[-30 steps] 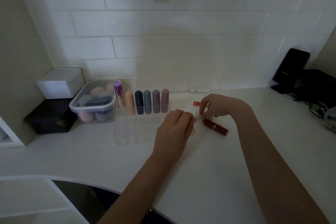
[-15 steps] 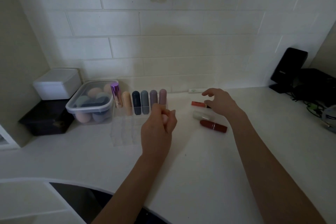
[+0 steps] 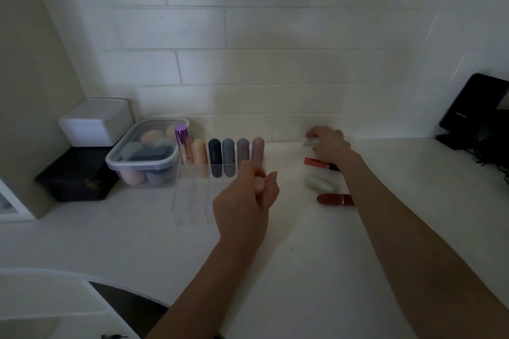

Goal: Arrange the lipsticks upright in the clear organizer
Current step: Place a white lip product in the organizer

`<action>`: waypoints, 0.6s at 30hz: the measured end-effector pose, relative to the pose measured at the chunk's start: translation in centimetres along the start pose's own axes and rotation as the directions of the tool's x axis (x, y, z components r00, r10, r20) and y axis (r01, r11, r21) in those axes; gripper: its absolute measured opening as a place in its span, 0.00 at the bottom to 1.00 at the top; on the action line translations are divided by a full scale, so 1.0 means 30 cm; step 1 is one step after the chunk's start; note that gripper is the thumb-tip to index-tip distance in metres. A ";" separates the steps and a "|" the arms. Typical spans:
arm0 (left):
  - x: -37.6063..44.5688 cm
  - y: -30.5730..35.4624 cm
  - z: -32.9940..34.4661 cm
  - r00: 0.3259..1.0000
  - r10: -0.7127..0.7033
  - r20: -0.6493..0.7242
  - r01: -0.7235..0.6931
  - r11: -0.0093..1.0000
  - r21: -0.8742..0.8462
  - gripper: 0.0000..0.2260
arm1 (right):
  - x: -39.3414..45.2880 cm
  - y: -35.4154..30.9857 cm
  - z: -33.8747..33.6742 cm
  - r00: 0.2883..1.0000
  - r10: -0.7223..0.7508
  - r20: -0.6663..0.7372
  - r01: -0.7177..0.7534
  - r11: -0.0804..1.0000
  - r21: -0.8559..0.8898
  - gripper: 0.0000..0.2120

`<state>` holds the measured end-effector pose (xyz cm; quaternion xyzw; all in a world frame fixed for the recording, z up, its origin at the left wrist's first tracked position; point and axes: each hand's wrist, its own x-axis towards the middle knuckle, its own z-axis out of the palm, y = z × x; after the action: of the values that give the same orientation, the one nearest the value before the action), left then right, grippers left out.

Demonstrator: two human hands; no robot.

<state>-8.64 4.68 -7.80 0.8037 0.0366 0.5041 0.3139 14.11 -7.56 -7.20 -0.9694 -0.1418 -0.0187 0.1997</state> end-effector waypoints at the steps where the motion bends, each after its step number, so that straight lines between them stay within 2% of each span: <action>1: 0.002 -0.004 0.002 1.000 0.021 0.002 -0.021 1.000 0.012 0.11 | 0.011 -0.002 0.002 1.000 -0.006 -0.021 0.005 0.999 -0.033 0.16; 3: 0.005 -0.008 0.005 0.998 0.063 -0.002 -0.063 0.997 0.039 0.13 | 0.011 -0.014 0.000 1.000 -0.001 -0.019 -0.001 0.994 -0.106 0.12; 5: 0.005 -0.009 0.006 0.996 0.086 -0.014 -0.085 0.995 0.049 0.17 | 0.004 -0.026 0.004 1.000 -0.012 -0.007 0.012 0.996 -0.094 0.09; 7: 0.004 -0.011 0.005 0.996 0.088 -0.020 -0.087 0.995 0.054 0.15 | -0.009 -0.050 0.005 0.997 -0.072 -0.016 0.073 0.995 0.066 0.09; 9: 0.002 -0.012 0.007 0.996 0.086 -0.007 -0.085 0.994 0.066 0.08 | -0.045 -0.095 -0.010 0.988 -0.135 -0.068 0.149 0.951 0.269 0.09; 11: 0.003 -0.013 0.007 0.999 0.043 0.003 -0.043 0.996 0.084 0.04 | -0.095 -0.146 -0.036 0.974 -0.179 -0.138 0.217 0.913 0.344 0.10; 13: 0.006 -0.011 0.005 1.000 -0.007 -0.019 0.009 0.997 0.077 0.05 | -0.162 -0.187 -0.068 0.952 -0.206 -0.228 0.284 0.872 0.399 0.10; 16: 0.016 0.010 -0.018 0.991 -0.082 -0.103 0.073 0.993 -0.091 0.09 | -0.276 -0.239 -0.123 0.910 -0.228 -0.347 0.394 0.737 0.549 0.12; 18: 0.033 0.020 -0.041 0.968 -0.217 -0.123 0.177 0.945 -0.275 0.09 | -0.340 -0.278 -0.158 0.894 -0.277 -0.351 0.444 0.653 0.614 0.15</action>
<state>-9.33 5.15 -6.33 0.7068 0.0739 0.5303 0.4623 2.09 -4.81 -0.60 -0.7708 -0.3056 -0.1153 0.5470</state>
